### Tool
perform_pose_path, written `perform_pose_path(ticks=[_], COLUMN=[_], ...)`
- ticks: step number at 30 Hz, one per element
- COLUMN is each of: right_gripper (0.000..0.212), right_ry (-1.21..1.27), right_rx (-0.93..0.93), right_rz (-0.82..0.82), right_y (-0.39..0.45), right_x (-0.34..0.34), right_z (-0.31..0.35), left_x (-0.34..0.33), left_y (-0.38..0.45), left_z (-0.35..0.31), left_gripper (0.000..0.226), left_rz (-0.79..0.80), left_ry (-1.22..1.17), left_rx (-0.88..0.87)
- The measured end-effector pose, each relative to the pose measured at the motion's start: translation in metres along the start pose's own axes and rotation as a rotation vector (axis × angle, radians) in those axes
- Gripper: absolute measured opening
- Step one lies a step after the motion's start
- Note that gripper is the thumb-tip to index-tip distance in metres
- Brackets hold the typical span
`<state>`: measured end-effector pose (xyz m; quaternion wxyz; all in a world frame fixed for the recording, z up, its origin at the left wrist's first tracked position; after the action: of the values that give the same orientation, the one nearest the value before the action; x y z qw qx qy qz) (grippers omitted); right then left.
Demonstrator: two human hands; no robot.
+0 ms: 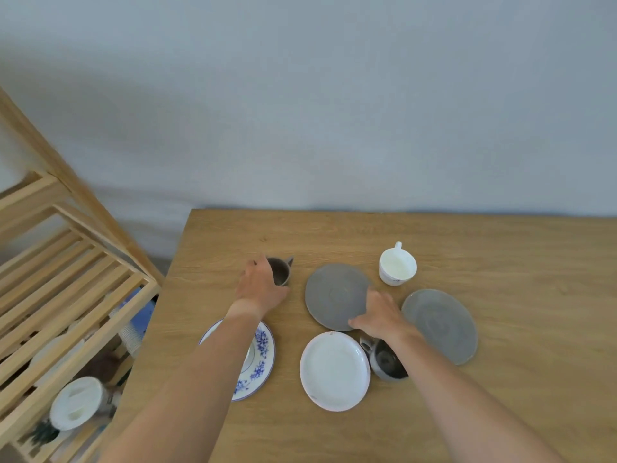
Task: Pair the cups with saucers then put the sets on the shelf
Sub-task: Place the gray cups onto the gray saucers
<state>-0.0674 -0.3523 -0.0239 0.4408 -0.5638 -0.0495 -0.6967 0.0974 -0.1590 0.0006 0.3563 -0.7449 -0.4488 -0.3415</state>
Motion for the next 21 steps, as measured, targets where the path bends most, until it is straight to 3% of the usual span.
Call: perform_pose_path(ticks=[3,9,14,21], right_gripper=[0.075,0.079,0.070,0.050], right_ry=[0.048,0.078,0.108,0.176], right_rx=[0.033,0.133,0.218,0.245], right_rz=[0.006,-0.018,-0.059,-0.080], right_y=[0.017,0.035,0.033,0.020], right_x=[-0.004,-0.012,-0.017,-0.010], right_z=[0.004,0.020,0.033,0.019], left_x=[0.001,-0.011,-0.031,-0.043], left_y=[0.002,-0.007,-0.008,-0.008], left_z=[-0.004,-0.027,-0.050,-0.055], left_gripper=[0.081,0.080,0.079,0.080], left_rz=[-0.054,-0.111,-0.031,-0.066], left_ry=[-0.085,-0.148,-0.091,-0.070], left_rx=[-0.017,-0.153,-0.225,-0.209])
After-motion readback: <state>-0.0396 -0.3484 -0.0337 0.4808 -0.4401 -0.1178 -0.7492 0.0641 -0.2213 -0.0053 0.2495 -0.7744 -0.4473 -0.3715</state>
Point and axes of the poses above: each hand's wrist, its own y-axis towards the middle knuckle, its own x-axis out of the back of the hand, z = x × y, the point moved 5 cm from there along y, towards the middle knuckle, and after that the axes turned 6 degrees about -z, right-handed, at the moved point
